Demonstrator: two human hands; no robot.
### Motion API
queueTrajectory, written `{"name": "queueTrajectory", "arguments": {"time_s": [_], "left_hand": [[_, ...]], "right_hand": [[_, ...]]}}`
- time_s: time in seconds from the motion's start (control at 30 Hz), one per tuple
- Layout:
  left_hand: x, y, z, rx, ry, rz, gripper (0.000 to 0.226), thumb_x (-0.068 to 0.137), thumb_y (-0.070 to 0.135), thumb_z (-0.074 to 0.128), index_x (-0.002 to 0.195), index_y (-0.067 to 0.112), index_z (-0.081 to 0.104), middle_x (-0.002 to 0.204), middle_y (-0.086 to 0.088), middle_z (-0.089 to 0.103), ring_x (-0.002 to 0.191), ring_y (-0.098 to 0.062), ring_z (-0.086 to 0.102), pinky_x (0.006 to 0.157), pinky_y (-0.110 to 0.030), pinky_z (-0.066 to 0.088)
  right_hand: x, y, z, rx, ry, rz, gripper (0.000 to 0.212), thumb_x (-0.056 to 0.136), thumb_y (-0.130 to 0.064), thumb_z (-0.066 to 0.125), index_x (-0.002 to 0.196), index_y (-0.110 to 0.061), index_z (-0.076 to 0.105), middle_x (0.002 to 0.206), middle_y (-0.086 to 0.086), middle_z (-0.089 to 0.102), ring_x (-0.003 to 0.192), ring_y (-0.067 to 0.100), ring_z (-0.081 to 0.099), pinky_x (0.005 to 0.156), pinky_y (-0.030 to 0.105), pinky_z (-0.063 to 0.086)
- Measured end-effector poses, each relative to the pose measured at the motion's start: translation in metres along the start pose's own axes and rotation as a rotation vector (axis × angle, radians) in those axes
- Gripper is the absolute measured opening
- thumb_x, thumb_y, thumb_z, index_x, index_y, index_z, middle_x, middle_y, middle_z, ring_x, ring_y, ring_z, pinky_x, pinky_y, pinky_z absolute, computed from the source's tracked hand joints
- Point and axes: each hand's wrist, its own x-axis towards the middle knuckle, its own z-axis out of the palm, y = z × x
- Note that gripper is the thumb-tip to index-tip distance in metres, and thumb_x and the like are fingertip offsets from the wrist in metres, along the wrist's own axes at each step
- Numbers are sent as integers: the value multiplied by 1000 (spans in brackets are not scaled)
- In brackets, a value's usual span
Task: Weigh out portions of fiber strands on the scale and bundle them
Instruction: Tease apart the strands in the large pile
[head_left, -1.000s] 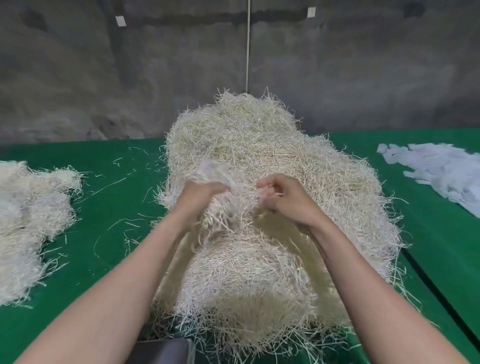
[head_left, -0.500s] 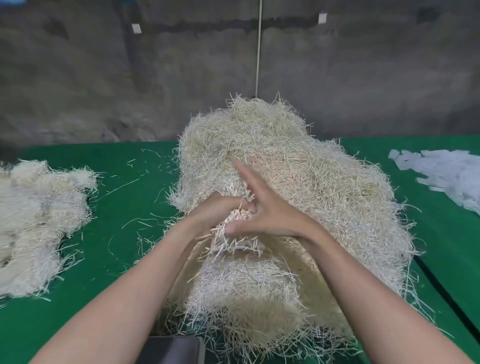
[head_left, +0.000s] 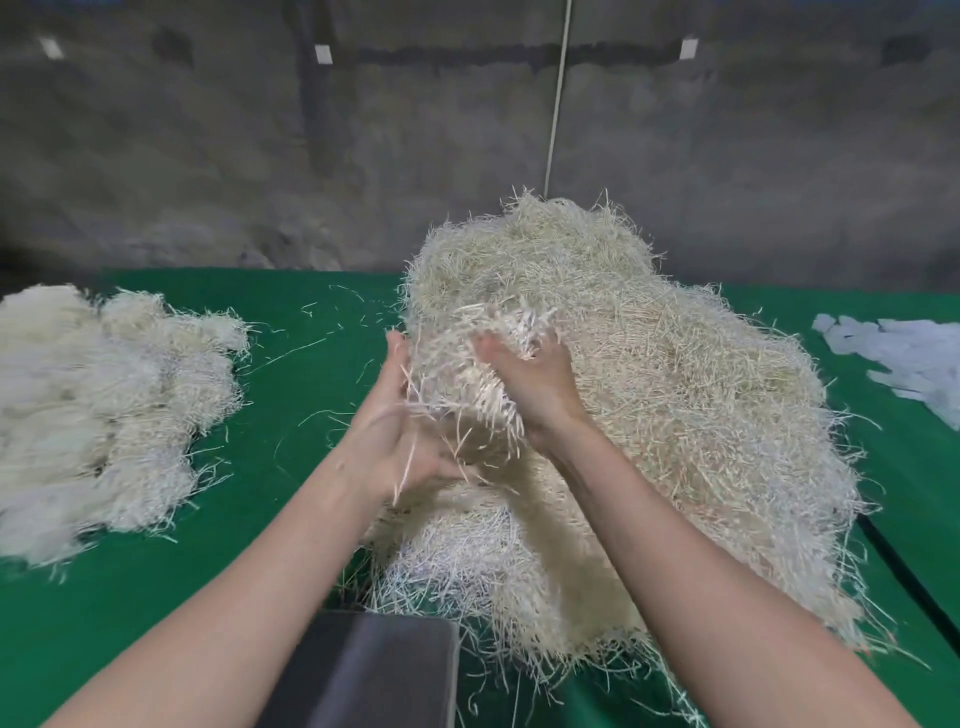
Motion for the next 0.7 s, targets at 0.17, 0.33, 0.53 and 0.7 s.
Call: {"name": "queueTrajectory", "arguments": {"time_s": [0.17,0.33,0.53,0.7], "left_hand": [[-10,18,-10,75,271,169,78,73,54,67,133,8,46,121,-24,57,95,-36,67,77,-45,57],[-16,41,-36,510,615,445,52,90,47,52,112,0,56,103,-12,64,92,-22,61,98,-42,45],[-42,2,-55,674,320,345,73,84,49,59,144,19,30,140,-8,47,124,-26,49,103,-47,40],[-72,-42,-121,663,110,-16,97,68,50,68,147,17,23,144,5,38,124,-14,46,99,-44,40]], "right_hand": [[-27,6,44,-423,-326,-155,81,81,-30,69,146,-21,21,152,3,22,138,20,24,109,38,30],[-39,-23,45,-237,-259,-174,70,82,-22,67,142,-29,31,146,1,34,128,16,39,102,47,41],[-69,12,54,-237,-300,-103,50,82,2,62,116,-34,56,124,-10,45,114,20,51,93,38,49],[-108,79,55,-219,-260,260,54,83,10,57,131,-12,46,99,-5,57,82,21,55,84,44,50]]}}
